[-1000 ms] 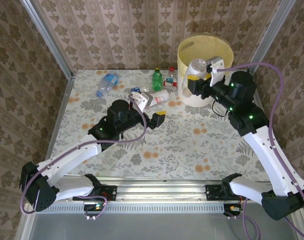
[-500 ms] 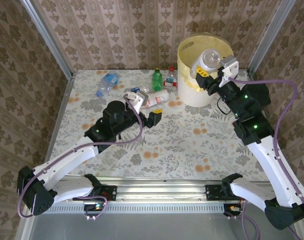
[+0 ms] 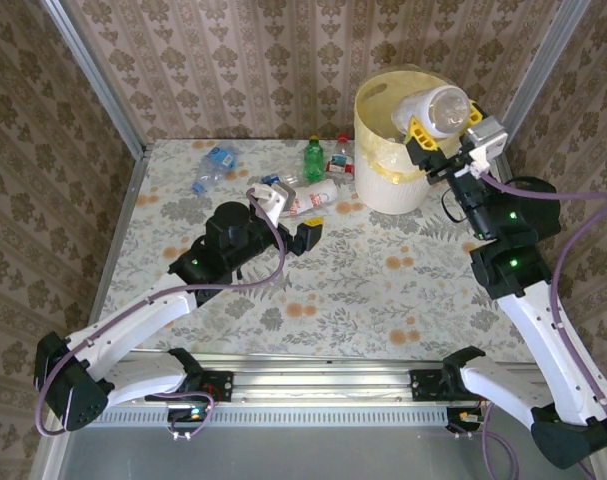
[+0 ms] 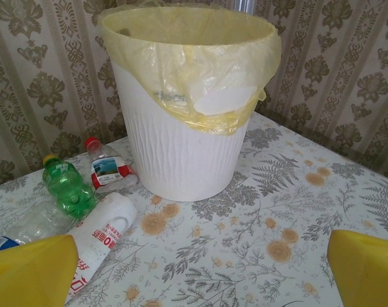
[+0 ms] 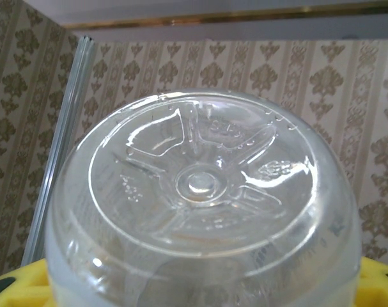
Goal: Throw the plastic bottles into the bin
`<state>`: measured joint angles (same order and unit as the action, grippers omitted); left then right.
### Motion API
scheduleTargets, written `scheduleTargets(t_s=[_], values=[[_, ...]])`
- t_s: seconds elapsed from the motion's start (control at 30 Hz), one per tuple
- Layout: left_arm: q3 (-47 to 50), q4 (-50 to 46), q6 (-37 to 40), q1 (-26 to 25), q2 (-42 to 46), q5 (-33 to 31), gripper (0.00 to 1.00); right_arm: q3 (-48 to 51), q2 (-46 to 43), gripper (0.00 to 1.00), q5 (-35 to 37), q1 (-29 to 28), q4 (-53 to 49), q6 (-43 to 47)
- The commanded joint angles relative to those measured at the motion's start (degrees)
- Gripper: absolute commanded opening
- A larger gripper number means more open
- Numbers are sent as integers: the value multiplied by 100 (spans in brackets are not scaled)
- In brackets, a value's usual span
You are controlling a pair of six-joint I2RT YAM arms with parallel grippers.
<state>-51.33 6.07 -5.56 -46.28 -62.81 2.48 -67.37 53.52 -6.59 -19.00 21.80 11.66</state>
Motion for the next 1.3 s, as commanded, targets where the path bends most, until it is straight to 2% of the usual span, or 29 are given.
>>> scheduleTargets(t_s=[0.0, 0.3, 0.53, 0.63, 0.73, 0.8, 0.9, 1.0, 1.03, 1.13, 1.27], values=[[93, 148, -37, 51, 128, -90, 100, -17, -113, 55, 244, -21, 622, 63], [161, 163, -33, 49, 171, -125, 100, 24, -19, 55, 307, -18, 641, 104], [185, 147, -25, 113, 198, -128, 100, -167, 358, 53, 661, 44, 425, 114], [199, 135, -33, 153, 198, -84, 100, -291, 692, 52, 833, 222, 298, -115], [194, 79, -28, 207, 190, -48, 100, -654, 1283, 52, 918, 680, -46, -690], [200, 45, -30, 233, 189, -21, 100, -1163, 1829, 55, 815, 1012, -629, -1074], [208, 14, -33, 286, 191, 20, 100, -2000, 2726, 68, 623, 1435, -1532, -1677], [197, -76, -33, 325, 203, -2, 100, -2670, 3259, 92, 353, 1645, -2322, -2259], [195, -112, -41, 332, 224, -1, 100, -2730, 3308, 95, 286, 1650, -2387, -2341], [223, -173, -50, 390, 257, -2, 100, -2748, 3275, 99, -85, 1663, -2343, -2392], [261, -171, -103, 453, 295, 41, 100, -2790, 3112, 100, -180, 1663, -2592, -2364]])
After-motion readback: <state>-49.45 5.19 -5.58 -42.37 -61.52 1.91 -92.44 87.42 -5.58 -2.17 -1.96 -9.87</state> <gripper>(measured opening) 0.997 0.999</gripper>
